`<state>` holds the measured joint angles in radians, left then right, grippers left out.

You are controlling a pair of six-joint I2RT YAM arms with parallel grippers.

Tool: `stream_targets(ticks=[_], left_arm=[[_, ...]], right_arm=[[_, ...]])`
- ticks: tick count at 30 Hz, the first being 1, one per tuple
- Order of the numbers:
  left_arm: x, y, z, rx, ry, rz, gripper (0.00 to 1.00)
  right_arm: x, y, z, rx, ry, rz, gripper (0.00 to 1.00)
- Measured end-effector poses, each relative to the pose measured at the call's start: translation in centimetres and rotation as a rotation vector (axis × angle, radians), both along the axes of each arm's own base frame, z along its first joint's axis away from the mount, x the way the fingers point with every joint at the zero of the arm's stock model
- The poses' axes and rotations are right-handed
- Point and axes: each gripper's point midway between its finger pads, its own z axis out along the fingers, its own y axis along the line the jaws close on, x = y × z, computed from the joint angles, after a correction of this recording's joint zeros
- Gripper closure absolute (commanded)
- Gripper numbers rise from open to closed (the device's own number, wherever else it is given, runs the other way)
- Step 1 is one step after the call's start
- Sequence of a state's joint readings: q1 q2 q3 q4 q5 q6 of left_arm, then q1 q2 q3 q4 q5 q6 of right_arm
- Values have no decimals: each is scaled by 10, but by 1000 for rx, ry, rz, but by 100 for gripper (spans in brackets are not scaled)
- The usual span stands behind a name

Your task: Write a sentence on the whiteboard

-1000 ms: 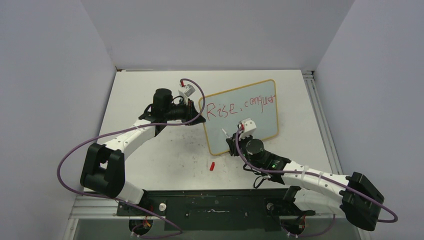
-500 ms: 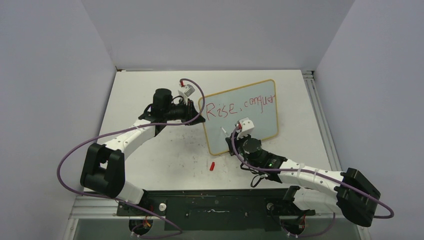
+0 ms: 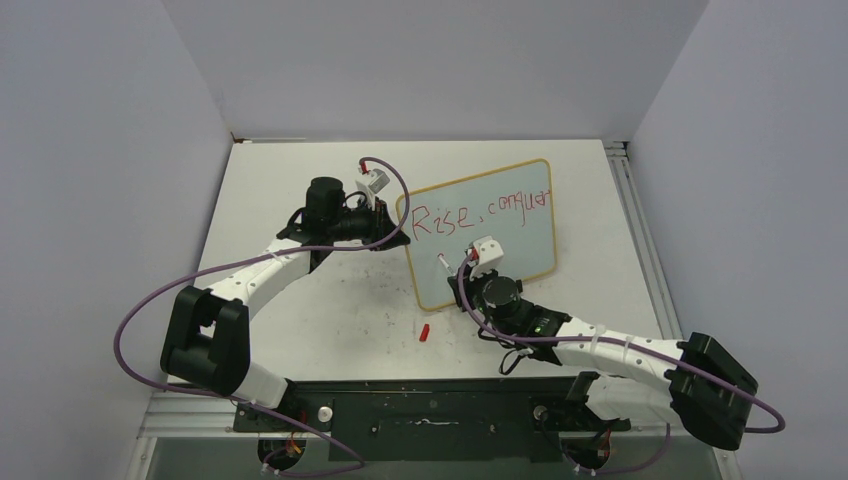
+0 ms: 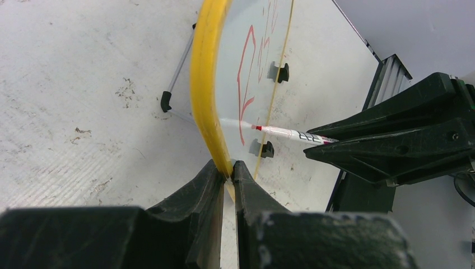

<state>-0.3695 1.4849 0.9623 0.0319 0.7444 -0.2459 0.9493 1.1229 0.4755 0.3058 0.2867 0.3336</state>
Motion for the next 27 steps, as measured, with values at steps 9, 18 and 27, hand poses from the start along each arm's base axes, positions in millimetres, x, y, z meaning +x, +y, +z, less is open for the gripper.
stream_targets(ticks=[9,18,27], left_arm=[[0,0,0,0,0,-1,100],[0,0,0,1,2,0,100],[-1,0,-1,2,3,-1,100]], right_arm=[[-7,4,-5,-7,18,19,95],[-23,-2,-30,-26,80,26,95],[-49,-7,-58,-78,158,54,95]])
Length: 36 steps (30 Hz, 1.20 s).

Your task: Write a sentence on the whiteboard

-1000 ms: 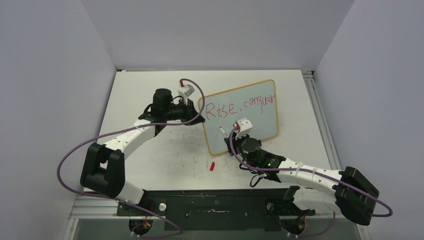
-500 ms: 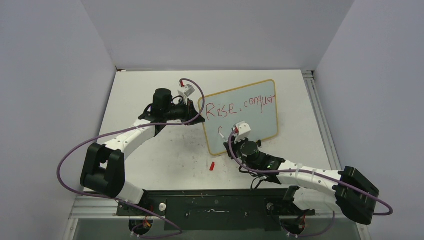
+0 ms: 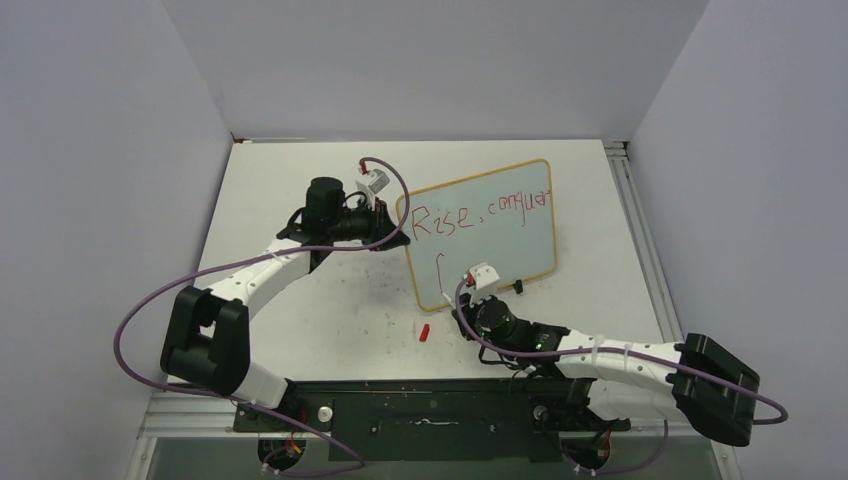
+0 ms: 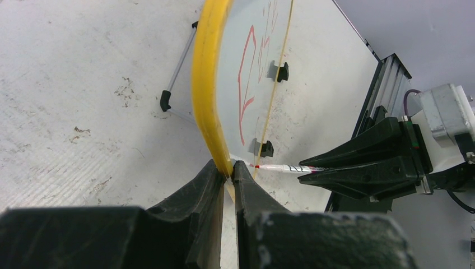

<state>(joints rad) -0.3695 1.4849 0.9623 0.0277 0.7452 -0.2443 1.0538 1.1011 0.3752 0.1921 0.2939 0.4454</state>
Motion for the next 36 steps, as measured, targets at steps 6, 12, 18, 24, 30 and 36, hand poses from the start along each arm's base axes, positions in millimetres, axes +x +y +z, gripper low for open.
stream_targets(ticks=[6,12,18,24,30,36], left_arm=[[0,0,0,-1,1,-1,100],[-1,0,0,-2,1,-3,100],[-1,0,0,-2,1,-3,100],[-1,0,0,-2,1,-3,100],[-1,0,0,-2,1,-3,100],[-1,-1,0,-3,1,-6,100]], right_arm=[[-10,1,7,1,-8,11,95],[-8,12,34,36,-55,8,95],[1,15,42,25,-92,-15,95],[6,19,33,1,-100,-20,95],[10,20,29,-13,-106,-30,95],[12,19,31,-10,-112,-43,95]])
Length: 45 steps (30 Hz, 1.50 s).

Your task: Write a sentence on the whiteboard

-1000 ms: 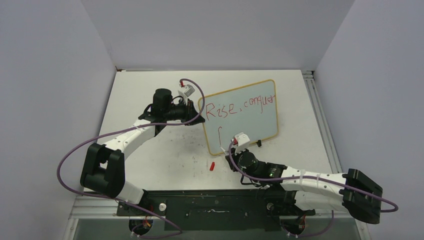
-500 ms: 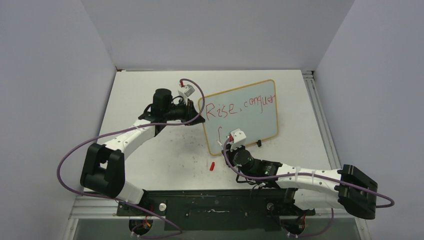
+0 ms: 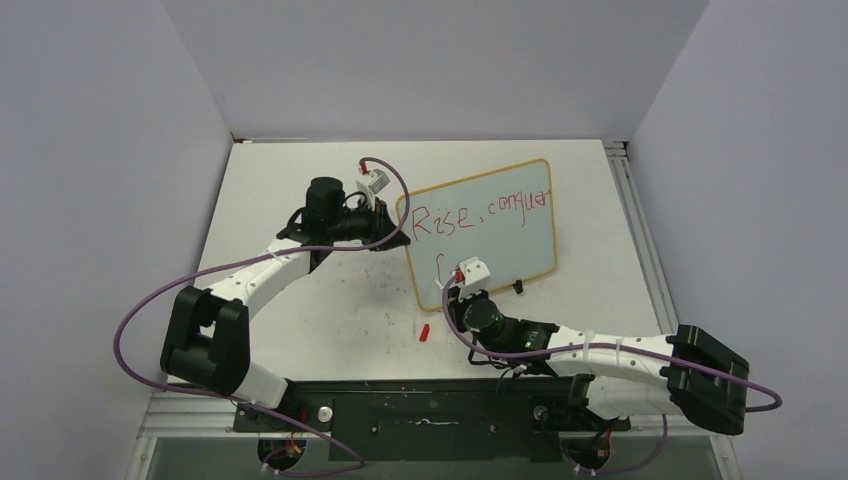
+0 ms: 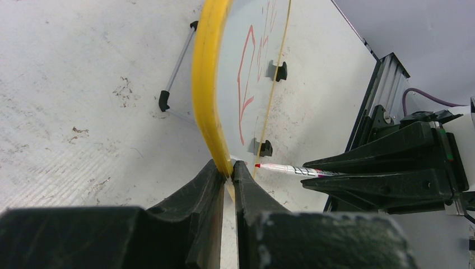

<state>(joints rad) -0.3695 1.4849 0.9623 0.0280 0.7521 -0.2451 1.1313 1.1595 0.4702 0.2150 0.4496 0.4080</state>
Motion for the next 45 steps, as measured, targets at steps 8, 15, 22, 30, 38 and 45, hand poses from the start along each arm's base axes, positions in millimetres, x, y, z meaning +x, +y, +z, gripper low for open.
stream_targets(ticks=[8,15,22,30,38,45], left_arm=[[0,0,0,0,0,0,100],[0,0,0,1,0,0,100],[0,0,0,2,-1,1,100],[1,1,-1,4,-1,4,100],[-1,0,2,-1,-5,-1,100],[-2,0,4,-5,-9,-5,100]], right_arm=[[5,-4,0,0,0,-18,95],[8,-6,-2,-5,4,-31,95],[9,-6,-3,2,9,-38,95],[12,-11,-1,9,9,-68,95],[15,-21,11,27,-13,-102,95],[13,-27,42,104,-57,-101,95]])
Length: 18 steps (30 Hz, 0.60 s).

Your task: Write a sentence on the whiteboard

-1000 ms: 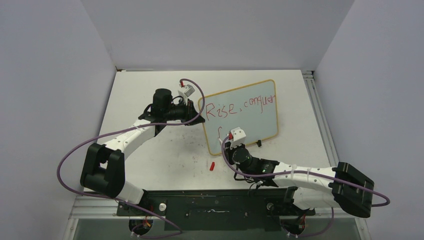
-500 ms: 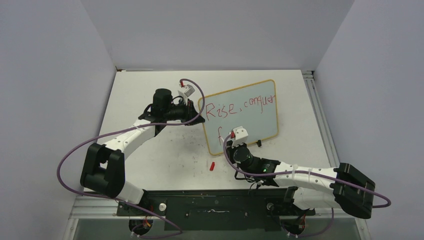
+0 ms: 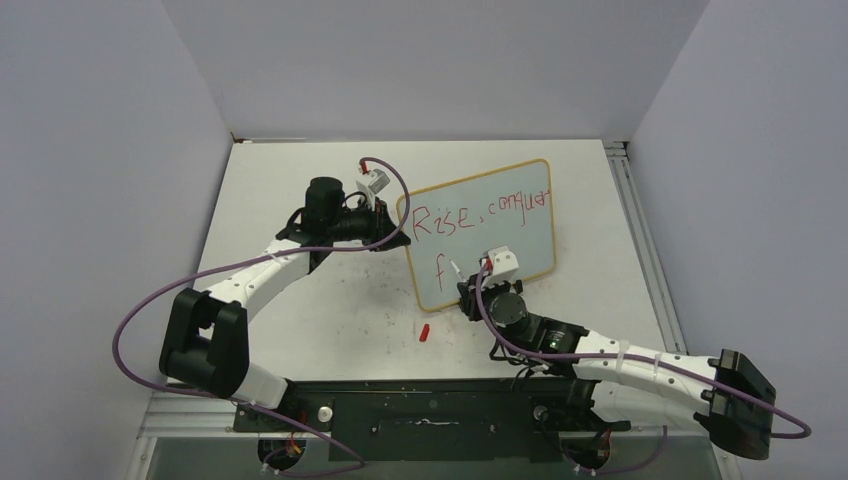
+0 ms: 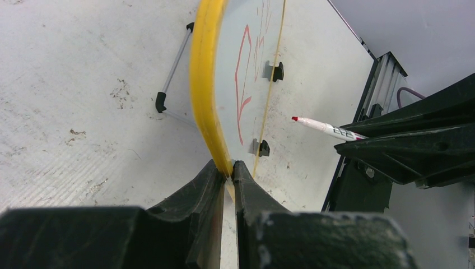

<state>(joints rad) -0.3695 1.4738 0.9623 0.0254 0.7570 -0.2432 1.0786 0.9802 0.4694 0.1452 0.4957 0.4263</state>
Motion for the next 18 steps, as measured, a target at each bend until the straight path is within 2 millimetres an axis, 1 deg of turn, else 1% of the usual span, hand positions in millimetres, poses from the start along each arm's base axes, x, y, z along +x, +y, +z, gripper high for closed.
stream_targets(ticks=[3,8,15,18], left_arm=[[0,0,0,0,0,-1,100],[0,0,0,-1,1,-1,100],[0,0,0,-1,0,-1,100],[0,0,0,0,0,-1,100]], right_arm=[[0,-4,7,4,-15,1,95],[3,-11,-1,-46,-4,6,95],[17,-22,-2,-53,0,-2,95],[16,-24,-5,-61,-2,13,95]])
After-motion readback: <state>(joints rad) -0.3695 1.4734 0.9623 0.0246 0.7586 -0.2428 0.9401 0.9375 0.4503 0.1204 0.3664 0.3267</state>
